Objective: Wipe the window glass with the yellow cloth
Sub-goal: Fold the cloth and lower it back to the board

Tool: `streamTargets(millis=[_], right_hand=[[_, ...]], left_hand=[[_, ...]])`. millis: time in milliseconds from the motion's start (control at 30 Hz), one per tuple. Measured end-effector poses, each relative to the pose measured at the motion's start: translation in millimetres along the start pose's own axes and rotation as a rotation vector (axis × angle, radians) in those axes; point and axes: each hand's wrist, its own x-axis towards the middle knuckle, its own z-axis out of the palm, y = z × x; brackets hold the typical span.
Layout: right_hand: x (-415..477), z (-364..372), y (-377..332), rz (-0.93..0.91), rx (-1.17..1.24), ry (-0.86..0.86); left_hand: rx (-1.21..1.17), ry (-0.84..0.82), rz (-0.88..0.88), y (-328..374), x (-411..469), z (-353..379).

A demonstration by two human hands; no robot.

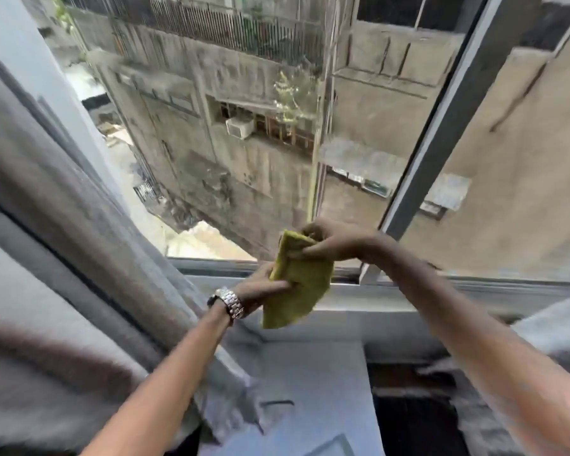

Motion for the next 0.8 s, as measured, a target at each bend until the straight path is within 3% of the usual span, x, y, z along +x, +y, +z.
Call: streamTargets(millis=[100, 200, 400, 467, 633, 700, 800], right_hand=[[26.6, 126.5, 121.8, 0.166, 0.168, -0.158], [32.2, 257.6, 238.1, 0.361, 0.392, -0.260], [13.4, 470.5, 391.3, 0.798, 0.740, -0.170], [4.7, 517.4, 415.7, 0.874, 0.712, -0.188], [-11.8, 587.3, 443.2, 0.924, 0.373, -0.124], [-11.1, 589.3, 440.1, 0.935, 0.266, -0.125], [-10.1, 577.1, 426.4, 0.901, -0.020, -0.157]], left_hand=[[0.084, -0.182, -0.397, -166.6, -7.6, 31.4], [0.063, -0.293, -0.637, -318.4, -37.1, 62.8], [-0.186, 0.175, -0.934, -527.2, -65.9, 102.8], [-0.192, 0.285, -0.994, -571.2, -67.8, 118.5], [-0.167, 0.548, -1.104, -615.4, -63.2, 143.5], [0.090, 0.454, -1.127, -610.2, -57.2, 145.3], [0.664, 0.127, -1.142, -589.1, -50.8, 143.0]])
